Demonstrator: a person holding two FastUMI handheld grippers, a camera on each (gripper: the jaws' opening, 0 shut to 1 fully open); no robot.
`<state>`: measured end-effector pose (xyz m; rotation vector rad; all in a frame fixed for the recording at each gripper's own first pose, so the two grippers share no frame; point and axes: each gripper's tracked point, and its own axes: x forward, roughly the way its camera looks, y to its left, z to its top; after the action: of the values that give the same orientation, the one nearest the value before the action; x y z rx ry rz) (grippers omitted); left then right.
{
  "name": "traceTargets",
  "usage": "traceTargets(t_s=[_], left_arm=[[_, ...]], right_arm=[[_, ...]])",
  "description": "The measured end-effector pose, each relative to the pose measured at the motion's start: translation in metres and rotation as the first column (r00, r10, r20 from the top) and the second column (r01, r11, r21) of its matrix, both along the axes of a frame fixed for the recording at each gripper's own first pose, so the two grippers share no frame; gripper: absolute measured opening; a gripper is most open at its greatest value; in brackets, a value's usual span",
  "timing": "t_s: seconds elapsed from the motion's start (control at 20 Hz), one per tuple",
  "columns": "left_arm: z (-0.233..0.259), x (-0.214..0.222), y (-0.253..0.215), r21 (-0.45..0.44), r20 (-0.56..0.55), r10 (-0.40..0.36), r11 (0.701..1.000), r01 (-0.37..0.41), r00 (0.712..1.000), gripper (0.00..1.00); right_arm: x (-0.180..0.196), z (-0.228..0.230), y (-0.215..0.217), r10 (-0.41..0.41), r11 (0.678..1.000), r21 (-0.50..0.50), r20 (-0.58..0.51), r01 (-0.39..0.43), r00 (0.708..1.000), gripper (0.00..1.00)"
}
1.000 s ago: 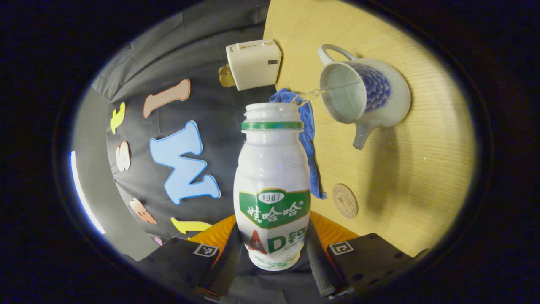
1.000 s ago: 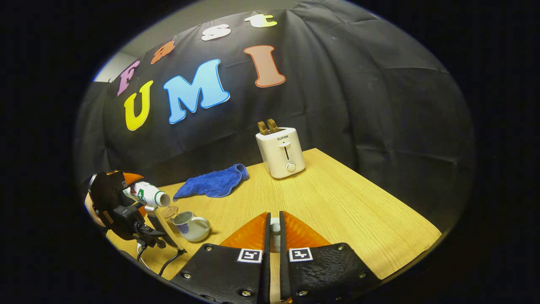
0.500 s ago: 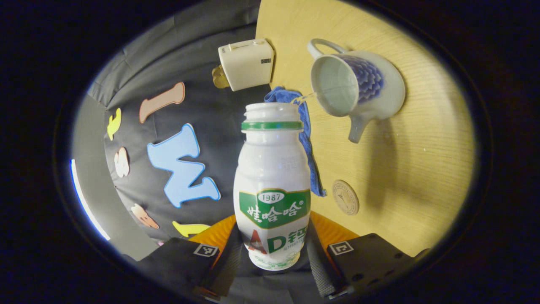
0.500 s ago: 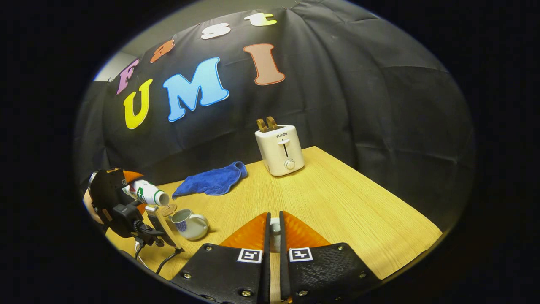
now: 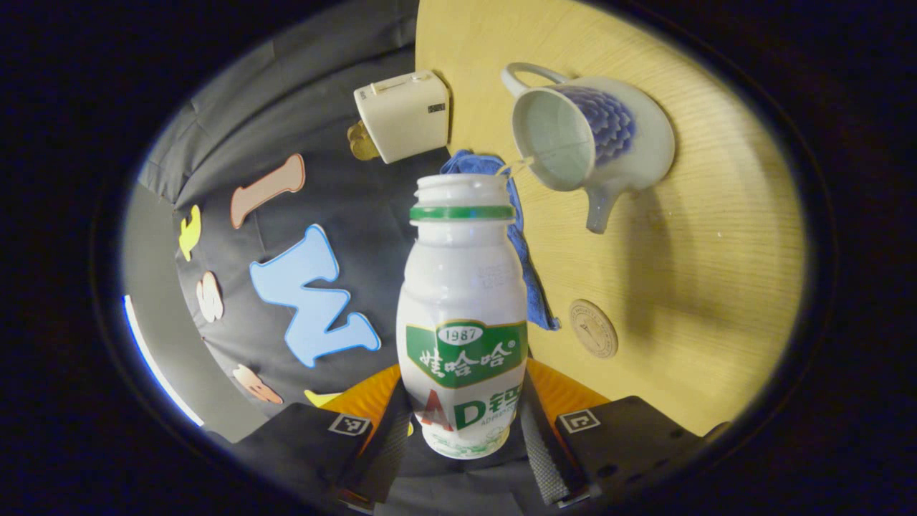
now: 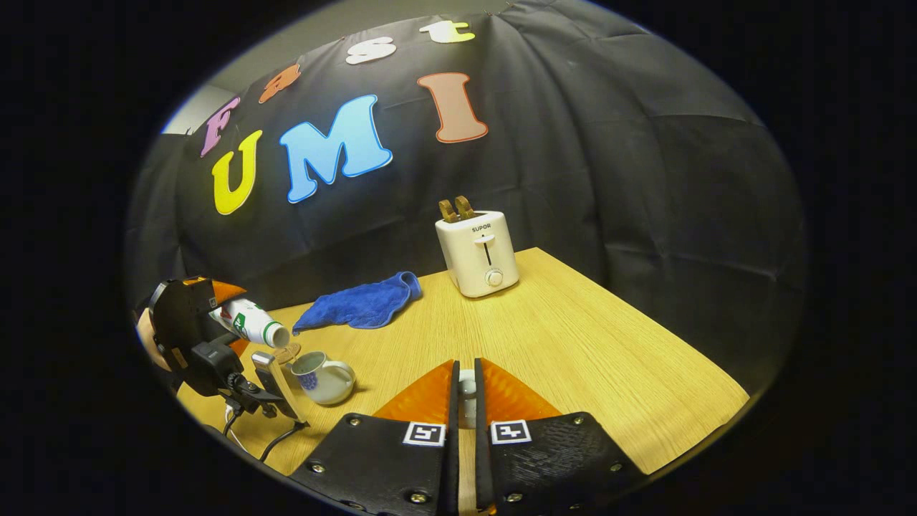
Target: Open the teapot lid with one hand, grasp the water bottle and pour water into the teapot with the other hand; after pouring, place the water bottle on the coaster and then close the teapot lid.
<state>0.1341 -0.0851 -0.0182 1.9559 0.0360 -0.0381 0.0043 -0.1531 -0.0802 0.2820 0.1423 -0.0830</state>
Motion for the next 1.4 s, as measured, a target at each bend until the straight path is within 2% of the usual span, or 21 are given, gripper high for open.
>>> traceTargets(t_s=[0.05,0.1,0.15,0.2,0.25,0.7,0.75,1.05,1.4], left_arm=[[0.0000,0.0008,-0.0012,0.010,0.000,-0.003,1.000,0.003,1.000,0.80],[0.0003,0.0016,-0.0013,0.016,-0.001,-0.005,1.000,0.005,1.000,0.86],[0.0003,0.0019,-0.0018,0.021,-0.003,-0.006,1.000,0.006,1.000,0.86],[0.0005,0.0022,-0.0021,0.025,-0.003,-0.007,1.000,0.007,1.000,0.80],[0.0002,0.0026,-0.0026,0.030,-0.003,-0.007,1.000,0.007,1.000,0.86],[0.0015,0.0027,-0.0076,0.075,-0.006,-0.019,0.997,0.019,1.000,0.86],[0.0006,0.0028,-0.0082,0.080,-0.009,-0.020,0.997,0.021,1.000,0.80],[-0.0012,0.0042,-0.0099,0.109,-0.012,-0.029,0.994,0.030,1.000,0.80],[0.0047,-0.0024,-0.0084,0.151,-0.004,-0.025,0.988,0.025,1.000,0.80]], right_arm=[[-0.0003,0.0002,0.0002,0.000,1.000,0.000,0.000,0.000,1.000,0.08],[-0.0006,-0.0004,0.0002,0.001,1.000,0.000,0.000,-0.001,1.000,0.08],[-0.0010,-0.0001,0.0002,0.001,1.000,-0.001,-0.001,-0.001,1.000,0.08],[-0.0013,0.0000,0.0009,0.002,1.000,-0.002,-0.002,-0.002,1.000,0.09],[-0.0019,-0.0006,0.0014,0.004,1.000,-0.003,-0.004,-0.004,1.000,0.08],[-0.0024,-0.0066,0.0053,0.014,1.000,-0.006,-0.017,-0.014,1.000,0.09],[-0.0027,-0.0064,0.0053,0.013,1.000,-0.005,-0.017,-0.013,1.000,0.09],[-0.0056,-0.0079,0.0039,0.010,1.000,-0.006,-0.023,-0.010,1.000,0.09],[-0.0086,-0.0080,0.0065,0.046,0.999,0.009,-0.012,-0.046,0.999,0.09]])
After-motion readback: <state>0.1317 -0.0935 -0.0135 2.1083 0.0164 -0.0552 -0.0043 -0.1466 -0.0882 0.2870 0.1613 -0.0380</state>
